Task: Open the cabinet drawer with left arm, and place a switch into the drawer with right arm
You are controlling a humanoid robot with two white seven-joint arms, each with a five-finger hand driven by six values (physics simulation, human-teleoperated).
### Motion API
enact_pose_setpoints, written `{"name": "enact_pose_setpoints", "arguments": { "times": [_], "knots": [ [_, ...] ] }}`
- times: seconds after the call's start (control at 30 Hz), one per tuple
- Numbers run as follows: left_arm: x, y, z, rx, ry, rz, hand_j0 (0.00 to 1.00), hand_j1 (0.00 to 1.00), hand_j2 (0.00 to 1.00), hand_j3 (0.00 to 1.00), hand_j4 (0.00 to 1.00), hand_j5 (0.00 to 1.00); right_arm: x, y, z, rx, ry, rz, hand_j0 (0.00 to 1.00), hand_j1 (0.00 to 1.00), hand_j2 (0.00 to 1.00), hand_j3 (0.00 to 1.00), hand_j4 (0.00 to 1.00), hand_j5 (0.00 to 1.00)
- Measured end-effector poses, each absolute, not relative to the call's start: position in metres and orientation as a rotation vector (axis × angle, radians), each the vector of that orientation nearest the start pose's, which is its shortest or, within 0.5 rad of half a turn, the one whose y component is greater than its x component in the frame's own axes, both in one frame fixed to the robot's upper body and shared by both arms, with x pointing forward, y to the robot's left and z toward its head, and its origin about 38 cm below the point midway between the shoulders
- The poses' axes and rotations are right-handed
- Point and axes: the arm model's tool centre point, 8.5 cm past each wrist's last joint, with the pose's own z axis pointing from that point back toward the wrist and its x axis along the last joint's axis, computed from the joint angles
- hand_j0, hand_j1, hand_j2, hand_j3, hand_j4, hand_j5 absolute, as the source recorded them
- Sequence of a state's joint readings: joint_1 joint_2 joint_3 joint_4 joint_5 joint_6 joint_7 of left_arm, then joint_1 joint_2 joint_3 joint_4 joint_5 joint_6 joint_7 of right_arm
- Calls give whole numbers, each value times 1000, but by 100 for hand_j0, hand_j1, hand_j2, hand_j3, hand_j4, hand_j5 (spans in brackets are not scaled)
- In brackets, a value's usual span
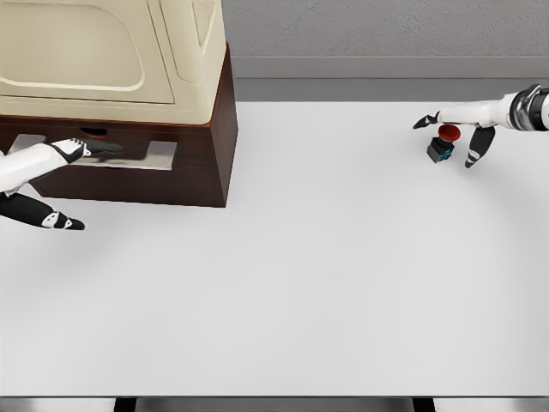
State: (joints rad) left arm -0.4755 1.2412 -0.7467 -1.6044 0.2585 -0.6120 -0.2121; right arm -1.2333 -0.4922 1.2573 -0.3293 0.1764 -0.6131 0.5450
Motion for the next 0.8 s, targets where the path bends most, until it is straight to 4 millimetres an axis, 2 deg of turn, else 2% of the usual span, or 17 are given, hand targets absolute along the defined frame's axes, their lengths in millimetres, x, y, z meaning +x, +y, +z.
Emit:
{"name": "enact_pose_setpoints", "arguments": {
  "times": [0.13, 0.3, 0.43, 0.47, 0.8],
  "knots": [
    [365, 387, 243, 128, -1635, -1527, 100, 100, 100, 100, 100, 100, 561, -374, 196, -438, -863, 1803, 78, 78, 78, 78, 78, 78],
    [368, 391, 238, 134, -1628, -1508, 100, 100, 100, 100, 100, 100, 561, -374, 194, -430, -856, 1802, 65, 65, 65, 65, 65, 65],
    [370, 393, 234, 134, -1622, -1498, 100, 100, 100, 100, 100, 100, 560, -374, 195, -423, -854, 1797, 60, 60, 60, 60, 60, 60],
    [370, 393, 233, 131, -1618, -1498, 100, 100, 100, 100, 100, 100, 560, -374, 195, -421, -852, 1799, 55, 55, 55, 55, 55, 55],
    [367, 395, 231, 90, -1590, -1494, 100, 100, 100, 100, 100, 100, 559, -372, 194, -405, -841, 1815, 47, 47, 47, 47, 47, 47]
  ]
}}
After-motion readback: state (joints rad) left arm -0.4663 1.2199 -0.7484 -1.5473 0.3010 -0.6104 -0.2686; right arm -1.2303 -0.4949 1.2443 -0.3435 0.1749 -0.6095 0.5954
